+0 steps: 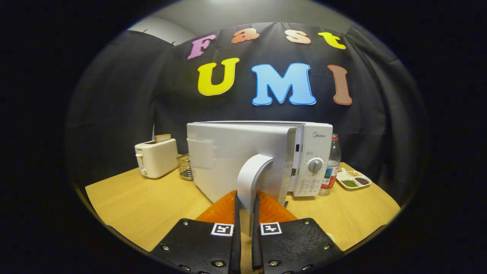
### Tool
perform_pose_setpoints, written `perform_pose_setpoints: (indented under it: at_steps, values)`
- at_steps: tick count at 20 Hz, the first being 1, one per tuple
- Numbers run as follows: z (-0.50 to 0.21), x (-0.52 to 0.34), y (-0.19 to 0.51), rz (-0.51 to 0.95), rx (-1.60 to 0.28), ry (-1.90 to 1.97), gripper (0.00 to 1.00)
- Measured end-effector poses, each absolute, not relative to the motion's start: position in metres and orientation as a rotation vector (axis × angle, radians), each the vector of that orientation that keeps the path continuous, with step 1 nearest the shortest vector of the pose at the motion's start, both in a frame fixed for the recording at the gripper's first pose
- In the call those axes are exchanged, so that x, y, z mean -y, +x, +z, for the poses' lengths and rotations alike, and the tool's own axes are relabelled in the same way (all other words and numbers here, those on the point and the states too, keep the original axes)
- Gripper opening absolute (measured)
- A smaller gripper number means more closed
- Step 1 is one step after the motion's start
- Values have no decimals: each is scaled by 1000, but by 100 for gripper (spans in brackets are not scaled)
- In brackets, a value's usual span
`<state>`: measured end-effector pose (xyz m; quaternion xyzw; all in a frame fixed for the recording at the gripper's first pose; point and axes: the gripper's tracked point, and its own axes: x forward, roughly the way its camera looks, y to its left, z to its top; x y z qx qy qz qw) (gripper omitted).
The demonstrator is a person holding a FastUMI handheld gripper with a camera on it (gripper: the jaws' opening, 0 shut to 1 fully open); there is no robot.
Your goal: Open the microwave, put the food inside, and close the microwave door.
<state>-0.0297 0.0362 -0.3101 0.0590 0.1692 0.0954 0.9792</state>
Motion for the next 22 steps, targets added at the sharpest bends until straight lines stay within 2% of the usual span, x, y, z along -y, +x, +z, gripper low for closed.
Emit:
perform_pose_setpoints:
  at_steps: [7,19,22]
  values:
    - [-288,-138,-81,300,-267,151,11]
    - [-276,-249,-98,-14,-146,86,10]
    - [-274,-279,-111,31,-142,86,11]
